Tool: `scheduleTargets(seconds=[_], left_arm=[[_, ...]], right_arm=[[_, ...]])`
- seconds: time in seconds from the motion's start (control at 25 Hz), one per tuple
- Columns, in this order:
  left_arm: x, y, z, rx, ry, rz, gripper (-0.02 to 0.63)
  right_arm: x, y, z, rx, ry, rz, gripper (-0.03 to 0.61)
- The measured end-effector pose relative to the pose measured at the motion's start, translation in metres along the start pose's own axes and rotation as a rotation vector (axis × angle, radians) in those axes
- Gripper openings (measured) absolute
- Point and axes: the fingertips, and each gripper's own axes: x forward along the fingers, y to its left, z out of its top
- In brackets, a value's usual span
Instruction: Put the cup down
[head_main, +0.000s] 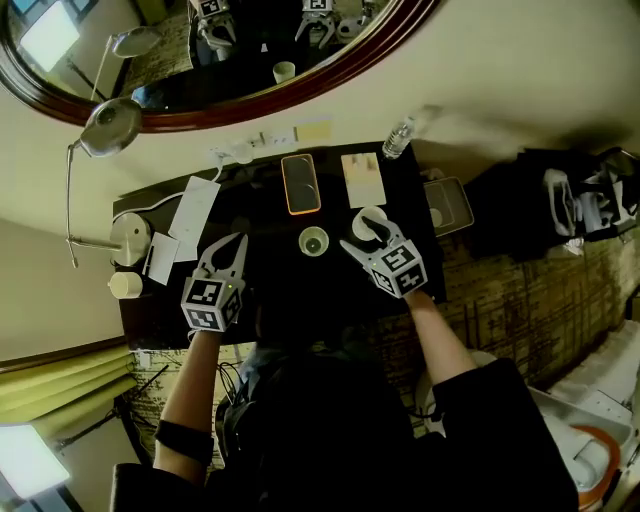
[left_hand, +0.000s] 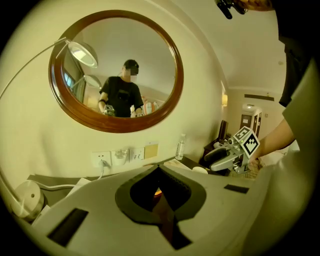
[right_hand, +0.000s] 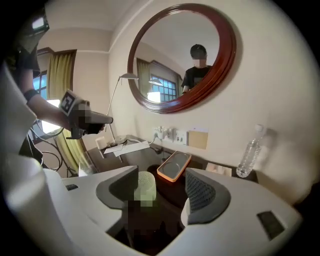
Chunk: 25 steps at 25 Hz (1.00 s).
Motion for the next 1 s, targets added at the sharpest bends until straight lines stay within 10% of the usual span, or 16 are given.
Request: scheduleTargets(seconds=[0.28, 1.0], left_arm=[[0.003, -0.010, 0.005, -0.007, -0.015, -0.014, 0.002], [-0.007, -0.003, -0.011, -0.030, 0.001, -0.001, 0.002]], right_arm=[[-0.063, -0.052, 0.011, 0.123, -0.083, -0.190, 0.012], [-0.127, -0.078, -0.028, 0.273, -0.126, -0.384, 0.002]])
